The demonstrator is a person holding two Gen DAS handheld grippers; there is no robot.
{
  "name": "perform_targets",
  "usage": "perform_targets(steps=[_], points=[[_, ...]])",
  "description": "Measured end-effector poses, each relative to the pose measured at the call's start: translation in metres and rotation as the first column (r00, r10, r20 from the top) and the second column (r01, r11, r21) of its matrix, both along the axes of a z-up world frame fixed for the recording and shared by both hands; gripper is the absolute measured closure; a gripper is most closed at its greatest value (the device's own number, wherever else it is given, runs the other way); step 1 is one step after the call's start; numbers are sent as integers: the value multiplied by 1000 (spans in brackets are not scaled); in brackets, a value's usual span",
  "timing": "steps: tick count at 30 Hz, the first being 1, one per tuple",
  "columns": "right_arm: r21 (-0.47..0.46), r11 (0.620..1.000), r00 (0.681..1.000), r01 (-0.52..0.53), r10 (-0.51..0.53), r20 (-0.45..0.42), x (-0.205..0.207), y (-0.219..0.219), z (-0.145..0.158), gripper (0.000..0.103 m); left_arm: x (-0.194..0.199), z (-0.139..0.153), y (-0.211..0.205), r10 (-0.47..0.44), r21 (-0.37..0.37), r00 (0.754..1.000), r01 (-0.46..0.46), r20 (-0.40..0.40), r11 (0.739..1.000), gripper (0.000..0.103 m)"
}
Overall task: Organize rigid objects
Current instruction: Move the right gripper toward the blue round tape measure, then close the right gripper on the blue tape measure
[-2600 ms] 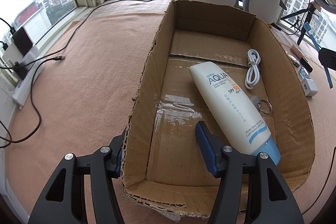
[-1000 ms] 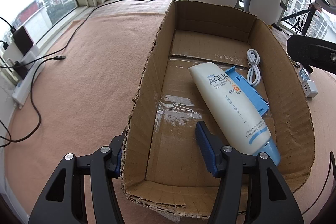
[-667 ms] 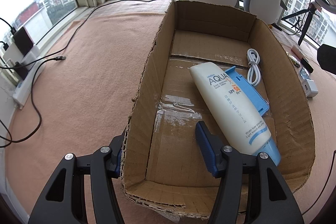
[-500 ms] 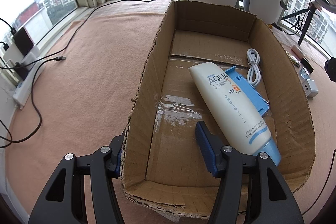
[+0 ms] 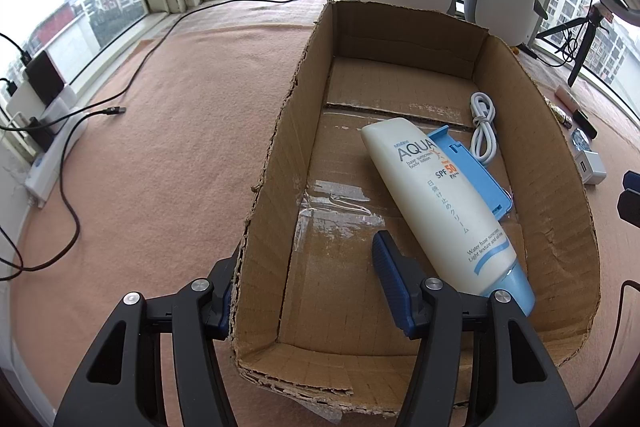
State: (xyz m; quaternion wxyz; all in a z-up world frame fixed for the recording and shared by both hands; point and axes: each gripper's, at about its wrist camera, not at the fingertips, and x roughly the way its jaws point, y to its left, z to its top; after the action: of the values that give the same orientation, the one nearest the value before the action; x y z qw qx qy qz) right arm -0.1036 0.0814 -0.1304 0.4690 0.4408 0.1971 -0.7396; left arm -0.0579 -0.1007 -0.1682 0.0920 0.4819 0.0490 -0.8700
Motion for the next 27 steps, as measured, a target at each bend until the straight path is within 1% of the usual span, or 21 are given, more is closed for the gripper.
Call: perform_targets(steps=[8, 10, 12, 19, 23, 27], points=[[59, 998, 1000, -13, 13, -3, -1, -3, -24, 30, 0, 0, -1, 0, -1, 1000, 0, 0, 1000, 44], [75, 997, 1000, -14, 15, -2, -2, -6, -29, 32, 0, 0, -1, 0, -1, 1000, 0, 0, 1000, 44], [93, 995, 1000, -18, 18, 0, -3, -9, -34, 37, 0, 0, -1, 0, 0, 1000, 0, 0, 1000, 44], [136, 991, 1000, -20, 22, -13, -2, -17, -43, 42, 0, 0, -1, 0, -1, 1000, 0, 0, 1000, 44], [159, 987, 999, -20, 24, -24, -1, -22, -47, 49, 0, 0, -1, 0, -1, 1000, 0, -1, 1000, 44], [184, 983, 999, -25, 32, -36, 2, -26, -51, 54, 0, 0, -1, 0, -1, 1000, 0, -1, 1000, 44]])
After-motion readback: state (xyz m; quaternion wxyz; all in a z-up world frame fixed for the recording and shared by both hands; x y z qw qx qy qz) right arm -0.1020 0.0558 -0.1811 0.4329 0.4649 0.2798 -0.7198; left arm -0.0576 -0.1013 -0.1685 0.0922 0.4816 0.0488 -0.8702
